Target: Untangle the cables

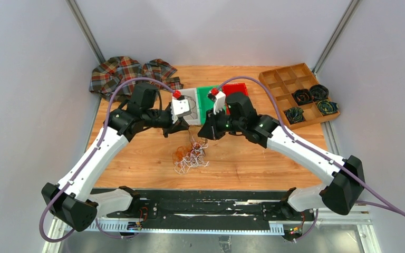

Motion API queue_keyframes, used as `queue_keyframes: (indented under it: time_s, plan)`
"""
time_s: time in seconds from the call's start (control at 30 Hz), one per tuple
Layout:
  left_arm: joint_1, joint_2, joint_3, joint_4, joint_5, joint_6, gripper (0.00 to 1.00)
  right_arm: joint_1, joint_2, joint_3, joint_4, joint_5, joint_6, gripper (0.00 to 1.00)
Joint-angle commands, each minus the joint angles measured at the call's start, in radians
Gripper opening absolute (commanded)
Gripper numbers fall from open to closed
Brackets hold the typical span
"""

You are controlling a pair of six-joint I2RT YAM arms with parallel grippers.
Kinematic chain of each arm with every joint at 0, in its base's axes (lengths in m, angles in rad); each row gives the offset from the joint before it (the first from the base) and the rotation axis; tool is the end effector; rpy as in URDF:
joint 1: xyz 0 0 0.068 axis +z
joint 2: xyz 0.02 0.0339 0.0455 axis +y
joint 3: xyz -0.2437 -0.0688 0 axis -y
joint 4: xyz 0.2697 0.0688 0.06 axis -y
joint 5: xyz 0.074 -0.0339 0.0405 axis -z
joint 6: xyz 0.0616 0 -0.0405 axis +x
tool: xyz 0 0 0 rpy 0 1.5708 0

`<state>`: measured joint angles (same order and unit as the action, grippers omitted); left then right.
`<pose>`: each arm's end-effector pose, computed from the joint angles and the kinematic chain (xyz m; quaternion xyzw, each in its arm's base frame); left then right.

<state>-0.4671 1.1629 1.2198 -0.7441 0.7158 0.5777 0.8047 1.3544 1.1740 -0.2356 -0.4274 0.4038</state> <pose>0.2339 -0.1632 0.3360 0.5523 0.6590 -0.2941 0.4174 0.2331 0.2791 0.3096 -0.2765 0.7794 0.4493 0.3380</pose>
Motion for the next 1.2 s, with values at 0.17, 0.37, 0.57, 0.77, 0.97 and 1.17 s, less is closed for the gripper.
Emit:
queue_keyframes:
  time_s: [0.17,0.37,0.57,0.77,0.97,1.17]
  plan:
    - [-0.008,-0.018,-0.046,-0.006,-0.042,0.048,0.28,0.013,-0.106,0.084,-0.091,0.259,-0.130,0.01]
    - [-0.008,-0.038,-0.038,-0.078,-0.033,0.104,0.69,0.013,-0.107,0.164,-0.129,0.264,-0.204,0.01]
    - [-0.009,-0.064,0.114,-0.038,0.105,-0.007,0.84,0.018,-0.091,0.157,-0.119,0.144,-0.214,0.00]
    - [-0.022,-0.015,0.147,-0.006,0.169,-0.076,0.80,0.032,-0.084,0.163,-0.078,0.082,-0.201,0.00]
    - [-0.037,-0.031,0.026,0.224,0.069,-0.192,0.64,0.058,-0.071,0.177,-0.038,0.044,-0.165,0.01]
    - [-0.036,-0.052,-0.039,0.341,0.076,-0.253,0.45,0.066,-0.090,0.145,0.003,0.015,-0.124,0.01]
